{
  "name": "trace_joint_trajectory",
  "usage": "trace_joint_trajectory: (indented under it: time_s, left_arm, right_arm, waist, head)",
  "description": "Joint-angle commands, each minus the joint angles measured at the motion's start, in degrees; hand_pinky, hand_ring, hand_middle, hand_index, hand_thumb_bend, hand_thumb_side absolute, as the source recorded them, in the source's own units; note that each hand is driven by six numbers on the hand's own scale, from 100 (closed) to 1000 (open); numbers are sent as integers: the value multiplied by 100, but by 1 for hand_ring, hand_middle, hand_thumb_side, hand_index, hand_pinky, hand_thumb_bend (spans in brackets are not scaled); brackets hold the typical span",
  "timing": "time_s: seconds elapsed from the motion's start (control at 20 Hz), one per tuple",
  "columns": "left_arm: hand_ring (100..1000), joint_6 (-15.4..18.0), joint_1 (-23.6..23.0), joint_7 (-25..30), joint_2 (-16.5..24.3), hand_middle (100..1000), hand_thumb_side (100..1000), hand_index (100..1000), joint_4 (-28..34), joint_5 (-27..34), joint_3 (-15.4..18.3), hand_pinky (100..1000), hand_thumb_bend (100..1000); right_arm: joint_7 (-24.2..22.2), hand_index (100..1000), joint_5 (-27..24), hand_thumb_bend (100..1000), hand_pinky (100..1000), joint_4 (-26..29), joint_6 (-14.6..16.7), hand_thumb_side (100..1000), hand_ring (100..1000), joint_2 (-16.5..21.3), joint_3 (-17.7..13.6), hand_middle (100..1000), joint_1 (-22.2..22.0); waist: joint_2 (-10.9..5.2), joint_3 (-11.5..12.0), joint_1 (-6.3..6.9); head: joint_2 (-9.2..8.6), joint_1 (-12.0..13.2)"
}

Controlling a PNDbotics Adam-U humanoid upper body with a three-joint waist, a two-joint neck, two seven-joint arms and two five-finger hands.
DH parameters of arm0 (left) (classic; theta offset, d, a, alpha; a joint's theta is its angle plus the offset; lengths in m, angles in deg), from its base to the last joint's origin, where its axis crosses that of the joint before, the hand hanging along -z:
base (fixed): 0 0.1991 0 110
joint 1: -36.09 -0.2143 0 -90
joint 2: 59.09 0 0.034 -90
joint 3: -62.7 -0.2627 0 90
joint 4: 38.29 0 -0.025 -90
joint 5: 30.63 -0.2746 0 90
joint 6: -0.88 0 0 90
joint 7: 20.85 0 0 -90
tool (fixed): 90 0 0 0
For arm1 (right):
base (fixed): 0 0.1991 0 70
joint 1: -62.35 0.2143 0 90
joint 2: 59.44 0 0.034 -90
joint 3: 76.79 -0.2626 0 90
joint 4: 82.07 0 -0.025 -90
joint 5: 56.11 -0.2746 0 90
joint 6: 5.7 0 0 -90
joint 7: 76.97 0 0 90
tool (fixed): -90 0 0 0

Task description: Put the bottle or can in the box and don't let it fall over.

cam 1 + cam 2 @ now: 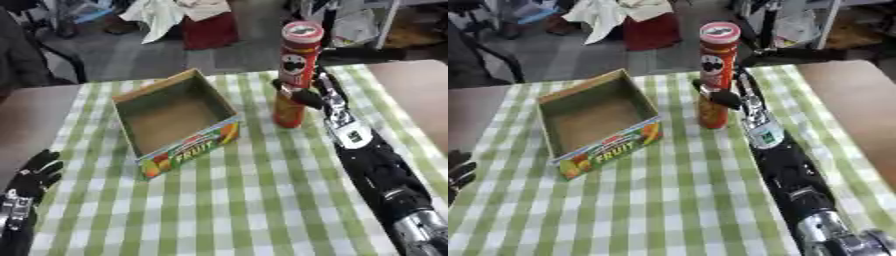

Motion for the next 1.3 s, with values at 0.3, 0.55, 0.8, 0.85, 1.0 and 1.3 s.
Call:
trace_joint_trajectory:
  time_s: [0.3,0.55,0.8,0.85,1.0,1.3]
  left_arm:
    - [894,13,74,15,52,871,908,949,106,36,-19,926,594]
    - [893,11,86,18,50,871,907,949,110,40,-24,926,594]
    - [893,7,89,11,52,870,906,949,111,39,-20,926,593]
    - [893,6,91,11,52,870,906,949,111,38,-21,926,592]
    - [892,5,91,14,53,871,906,949,111,31,-22,927,592]
    - [892,5,84,11,56,871,906,949,110,15,-15,927,592]
  right_arm:
    - [-8,878,-69,446,1000,52,-34,276,893,0,-22,878,147]
    - [171,628,-80,141,1000,62,-102,100,711,-14,-41,619,137]
    - [333,363,-55,100,968,94,-140,100,500,6,-8,383,127]
    - [349,333,-39,100,959,106,-138,100,471,11,0,353,124]
    - [294,324,76,100,962,182,-105,100,446,22,63,346,101]
    - [-90,326,119,100,990,580,9,100,441,-5,137,344,152]
  waist:
    - [-52,18,24]
    - [-49,39,40]
    - [-50,53,37]
    - [-51,53,33]
    - [-58,48,20]
    - [-59,30,23]
  head:
    - [-87,-26]
    - [-101,-40]
    - [-108,-43]
    - [-109,-45]
    - [-106,-64]
    - [-145,-168]
